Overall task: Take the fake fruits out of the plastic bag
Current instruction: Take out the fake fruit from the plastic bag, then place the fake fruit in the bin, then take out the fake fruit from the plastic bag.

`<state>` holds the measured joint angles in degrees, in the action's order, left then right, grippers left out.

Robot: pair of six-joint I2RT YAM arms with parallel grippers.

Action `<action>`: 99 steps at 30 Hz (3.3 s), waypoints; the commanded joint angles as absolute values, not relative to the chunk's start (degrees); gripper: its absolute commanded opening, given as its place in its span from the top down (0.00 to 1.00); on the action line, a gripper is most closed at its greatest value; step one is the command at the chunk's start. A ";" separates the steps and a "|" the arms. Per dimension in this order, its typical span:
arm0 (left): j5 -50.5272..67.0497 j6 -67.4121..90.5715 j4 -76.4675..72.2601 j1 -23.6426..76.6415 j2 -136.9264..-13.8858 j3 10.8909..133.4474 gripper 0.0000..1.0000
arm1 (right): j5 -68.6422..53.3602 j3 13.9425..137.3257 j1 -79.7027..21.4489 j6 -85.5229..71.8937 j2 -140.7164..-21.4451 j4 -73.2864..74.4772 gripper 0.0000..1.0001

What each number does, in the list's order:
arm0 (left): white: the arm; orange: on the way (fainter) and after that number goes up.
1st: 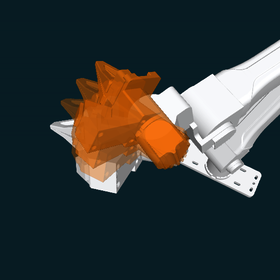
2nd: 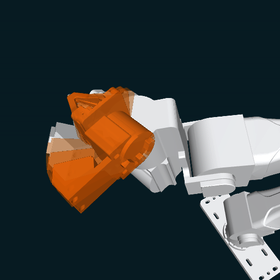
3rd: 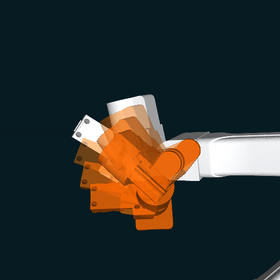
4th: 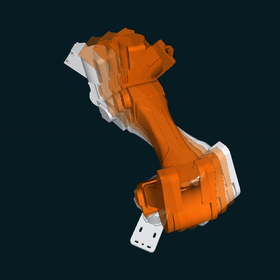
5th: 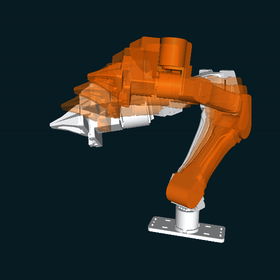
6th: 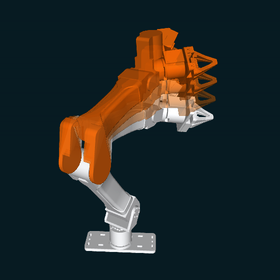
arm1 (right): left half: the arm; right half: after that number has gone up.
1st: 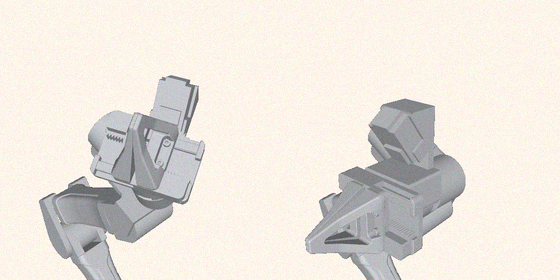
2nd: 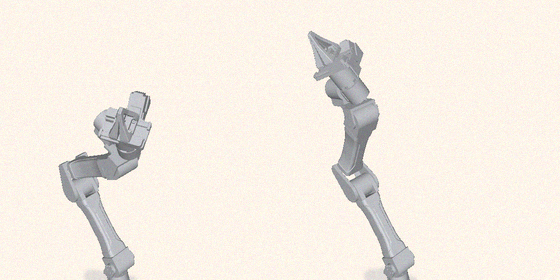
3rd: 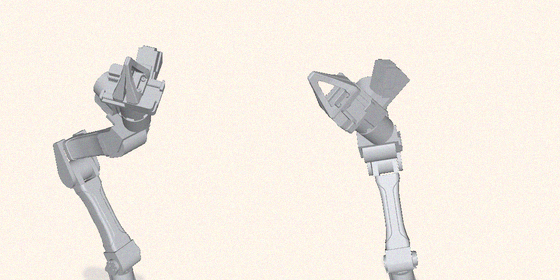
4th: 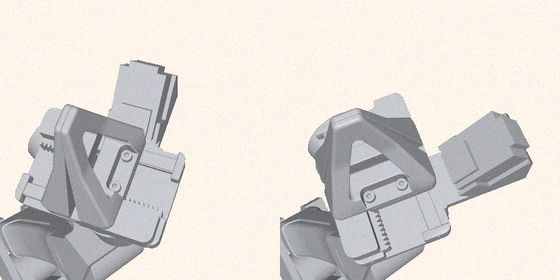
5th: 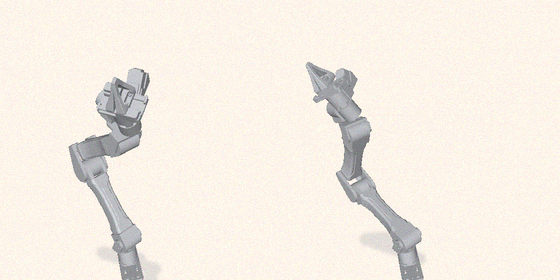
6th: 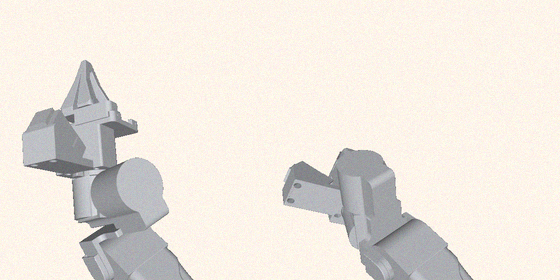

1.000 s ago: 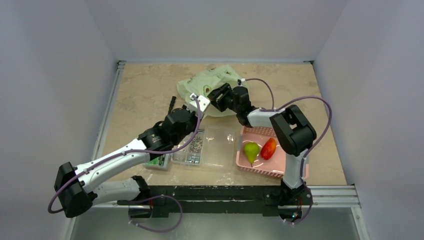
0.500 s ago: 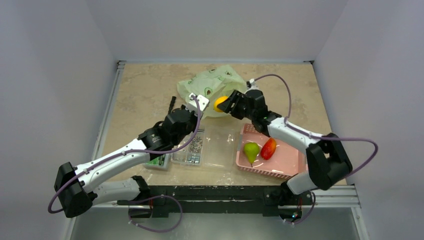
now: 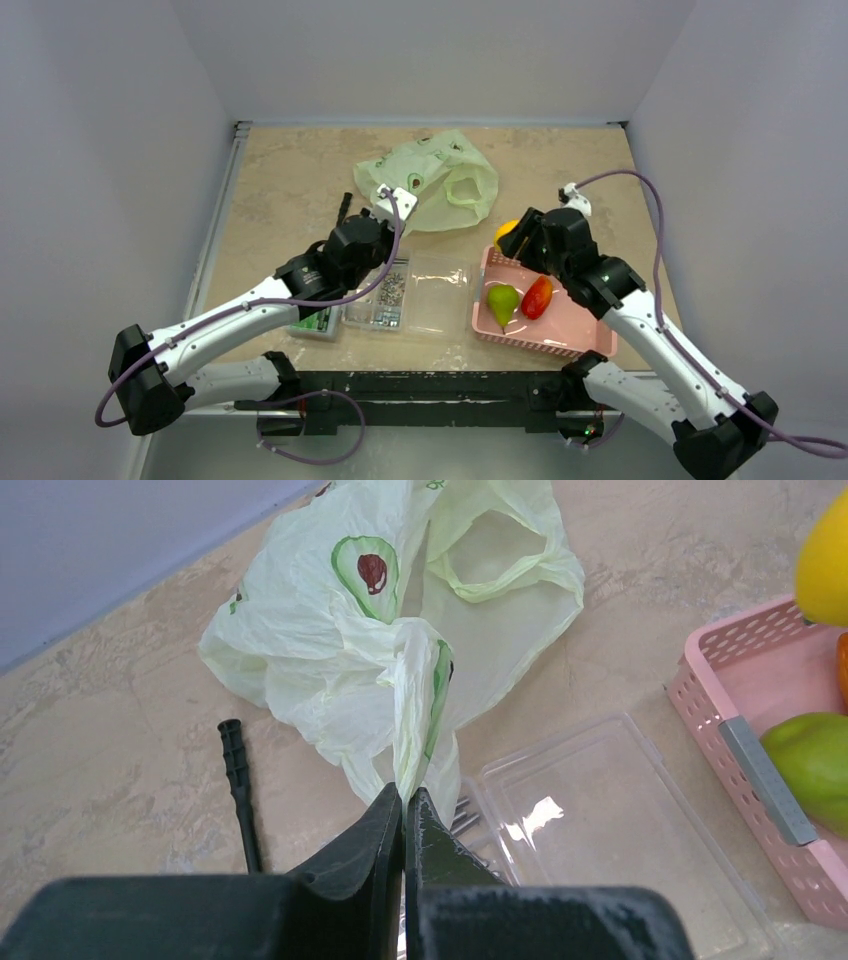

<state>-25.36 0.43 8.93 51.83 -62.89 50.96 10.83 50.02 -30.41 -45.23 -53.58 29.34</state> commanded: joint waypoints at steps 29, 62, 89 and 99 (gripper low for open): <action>-25.63 1.65 8.88 52.03 -60.64 53.61 1.00 | 37.57 43.35 -27.09 -67.97 -63.74 60.10 0.96; -25.16 2.08 8.65 52.03 -60.76 53.56 1.00 | 32.60 42.67 -27.74 -58.29 -49.49 50.42 0.22; -26.88 1.07 6.96 52.01 -60.30 51.70 1.00 | 10.82 51.48 -37.17 -56.60 -97.82 -42.37 0.51; -26.00 1.20 6.65 52.03 -61.86 51.87 1.00 | 9.58 66.98 -35.15 -63.51 -118.68 -45.81 0.51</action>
<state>-25.82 1.34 9.39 51.83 -61.67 51.31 9.28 61.36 -36.73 -58.41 -114.87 -40.80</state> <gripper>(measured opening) 0.011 0.485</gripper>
